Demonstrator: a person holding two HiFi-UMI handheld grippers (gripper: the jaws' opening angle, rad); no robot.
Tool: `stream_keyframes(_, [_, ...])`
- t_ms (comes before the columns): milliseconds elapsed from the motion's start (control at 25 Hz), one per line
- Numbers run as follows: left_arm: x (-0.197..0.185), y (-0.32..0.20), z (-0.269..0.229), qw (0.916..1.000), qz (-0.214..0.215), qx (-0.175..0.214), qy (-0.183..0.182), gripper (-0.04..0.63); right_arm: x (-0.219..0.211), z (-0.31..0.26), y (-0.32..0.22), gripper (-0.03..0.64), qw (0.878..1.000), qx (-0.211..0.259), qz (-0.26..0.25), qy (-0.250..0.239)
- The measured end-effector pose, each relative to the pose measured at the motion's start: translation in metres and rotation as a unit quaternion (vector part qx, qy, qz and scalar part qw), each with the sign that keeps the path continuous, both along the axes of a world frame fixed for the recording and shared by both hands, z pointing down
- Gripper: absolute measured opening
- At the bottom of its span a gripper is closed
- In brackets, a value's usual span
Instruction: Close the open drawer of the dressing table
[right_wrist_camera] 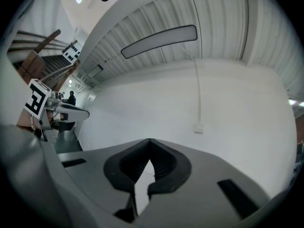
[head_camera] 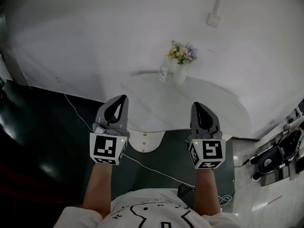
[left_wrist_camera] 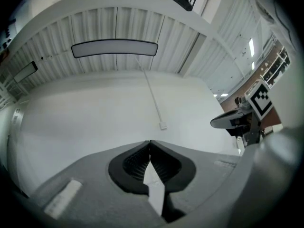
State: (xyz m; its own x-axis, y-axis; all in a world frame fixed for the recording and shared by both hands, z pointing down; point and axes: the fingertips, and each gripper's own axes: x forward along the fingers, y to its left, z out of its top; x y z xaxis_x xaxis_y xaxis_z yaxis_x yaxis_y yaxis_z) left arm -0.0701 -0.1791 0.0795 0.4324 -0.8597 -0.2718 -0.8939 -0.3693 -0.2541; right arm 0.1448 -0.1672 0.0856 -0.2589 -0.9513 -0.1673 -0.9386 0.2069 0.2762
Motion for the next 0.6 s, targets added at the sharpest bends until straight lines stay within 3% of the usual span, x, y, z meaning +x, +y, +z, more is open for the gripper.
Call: stream_keyframes(600, [-0.005, 0.017, 0.003, 1.0, 0.004, 0.002, 0.007, 0.017, 0.019, 0.004, 0.026, -0.004, 0.999, -0.003, 0.026, 0.02])
